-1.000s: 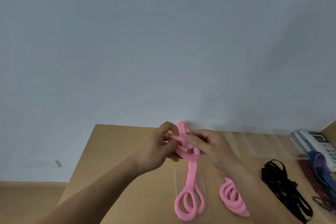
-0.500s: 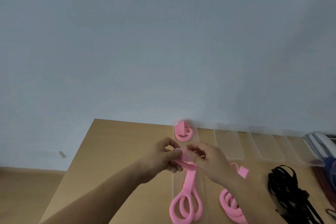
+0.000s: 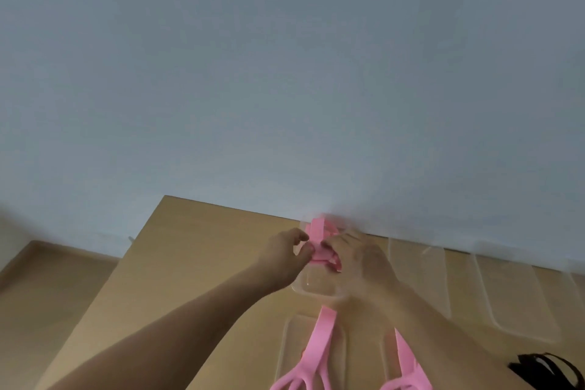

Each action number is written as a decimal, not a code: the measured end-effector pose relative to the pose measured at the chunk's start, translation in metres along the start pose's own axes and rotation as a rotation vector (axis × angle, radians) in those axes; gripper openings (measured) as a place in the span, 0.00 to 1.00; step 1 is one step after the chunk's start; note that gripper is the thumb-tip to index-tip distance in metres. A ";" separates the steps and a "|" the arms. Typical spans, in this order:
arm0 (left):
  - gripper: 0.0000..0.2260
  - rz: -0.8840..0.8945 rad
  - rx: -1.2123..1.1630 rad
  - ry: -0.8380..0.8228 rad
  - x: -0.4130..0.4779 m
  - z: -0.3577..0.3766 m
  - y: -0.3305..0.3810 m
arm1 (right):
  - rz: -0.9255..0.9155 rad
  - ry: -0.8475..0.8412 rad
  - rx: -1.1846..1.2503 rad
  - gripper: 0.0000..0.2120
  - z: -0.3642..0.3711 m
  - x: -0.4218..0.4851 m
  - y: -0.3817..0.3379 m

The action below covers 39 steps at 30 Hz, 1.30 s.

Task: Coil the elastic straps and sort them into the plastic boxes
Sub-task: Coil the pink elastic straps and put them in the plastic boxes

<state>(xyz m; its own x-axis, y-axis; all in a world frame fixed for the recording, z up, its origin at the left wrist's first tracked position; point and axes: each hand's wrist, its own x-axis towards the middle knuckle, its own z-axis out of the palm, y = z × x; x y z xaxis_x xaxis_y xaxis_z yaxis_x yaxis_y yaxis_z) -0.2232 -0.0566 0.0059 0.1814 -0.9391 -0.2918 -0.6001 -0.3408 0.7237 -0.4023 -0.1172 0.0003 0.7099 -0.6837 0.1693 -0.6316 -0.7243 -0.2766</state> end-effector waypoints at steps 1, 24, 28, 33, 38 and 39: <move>0.17 0.068 0.182 0.050 0.005 0.001 -0.003 | -0.025 -0.008 -0.029 0.15 0.005 0.006 0.006; 0.13 0.373 0.776 0.125 0.049 0.031 -0.024 | 0.077 0.026 -0.136 0.33 0.059 0.013 0.020; 0.10 0.324 0.745 0.173 0.055 0.037 -0.022 | 0.049 0.149 -0.167 0.09 0.055 0.008 0.023; 0.10 0.354 0.762 0.153 0.051 0.034 -0.020 | 0.046 0.118 -0.277 0.06 0.053 -0.007 0.028; 0.16 0.492 0.779 0.172 0.045 0.027 -0.019 | 0.064 0.056 -0.224 0.06 0.043 -0.008 0.024; 0.16 0.492 0.786 0.142 0.045 0.026 -0.020 | 0.078 0.028 -0.221 0.07 0.041 -0.009 0.023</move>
<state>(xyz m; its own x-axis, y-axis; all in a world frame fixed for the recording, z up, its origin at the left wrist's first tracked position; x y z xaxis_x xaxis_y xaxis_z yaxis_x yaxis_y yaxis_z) -0.2232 -0.0904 -0.0383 -0.1705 -0.9840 0.0515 -0.9795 0.1749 0.1001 -0.4104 -0.1243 -0.0468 0.6497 -0.7380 0.1822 -0.7389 -0.6694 -0.0767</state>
